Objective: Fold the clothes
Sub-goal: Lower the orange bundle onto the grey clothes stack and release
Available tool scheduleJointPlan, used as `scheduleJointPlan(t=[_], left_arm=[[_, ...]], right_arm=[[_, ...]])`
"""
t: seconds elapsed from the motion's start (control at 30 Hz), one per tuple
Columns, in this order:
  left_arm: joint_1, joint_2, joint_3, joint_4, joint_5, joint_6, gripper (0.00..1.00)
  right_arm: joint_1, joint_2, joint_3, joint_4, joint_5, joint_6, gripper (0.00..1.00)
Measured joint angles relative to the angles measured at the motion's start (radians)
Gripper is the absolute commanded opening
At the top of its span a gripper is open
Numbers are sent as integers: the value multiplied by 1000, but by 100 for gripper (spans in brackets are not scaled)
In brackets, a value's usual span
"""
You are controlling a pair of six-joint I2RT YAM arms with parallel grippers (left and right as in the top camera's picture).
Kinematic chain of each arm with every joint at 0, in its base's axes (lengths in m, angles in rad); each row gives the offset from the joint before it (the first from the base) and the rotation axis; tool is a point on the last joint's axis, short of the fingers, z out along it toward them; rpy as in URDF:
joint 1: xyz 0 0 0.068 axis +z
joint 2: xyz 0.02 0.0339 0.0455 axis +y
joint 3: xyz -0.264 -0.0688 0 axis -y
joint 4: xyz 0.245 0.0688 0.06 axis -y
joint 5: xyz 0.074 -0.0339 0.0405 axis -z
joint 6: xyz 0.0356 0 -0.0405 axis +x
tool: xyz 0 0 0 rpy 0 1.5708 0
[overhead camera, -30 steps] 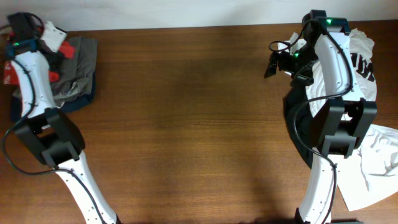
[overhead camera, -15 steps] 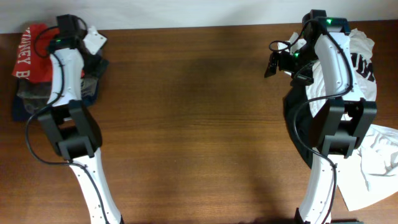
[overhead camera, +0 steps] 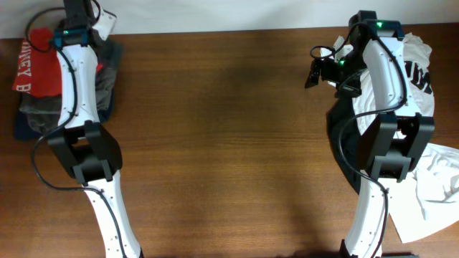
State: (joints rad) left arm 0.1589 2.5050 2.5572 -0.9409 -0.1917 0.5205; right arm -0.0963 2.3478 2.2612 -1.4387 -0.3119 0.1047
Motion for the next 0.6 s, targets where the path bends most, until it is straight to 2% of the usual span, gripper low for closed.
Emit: scheduleJointPlan(t=[0.23, 0.37, 0.5, 0.6], left_arm=[[73, -33, 37, 75, 24, -208, 99], [196, -35, 29, 139, 109, -325, 99], [288, -37, -26, 230, 200, -371, 99], [304, -39, -111, 323, 227, -377, 99]], right_arm=[[0, 0, 0, 2, 0, 1, 99], [0, 0, 0, 3, 0, 0, 99], [0, 0, 0, 8, 0, 0, 99], [0, 0, 0, 10, 0, 0, 99]])
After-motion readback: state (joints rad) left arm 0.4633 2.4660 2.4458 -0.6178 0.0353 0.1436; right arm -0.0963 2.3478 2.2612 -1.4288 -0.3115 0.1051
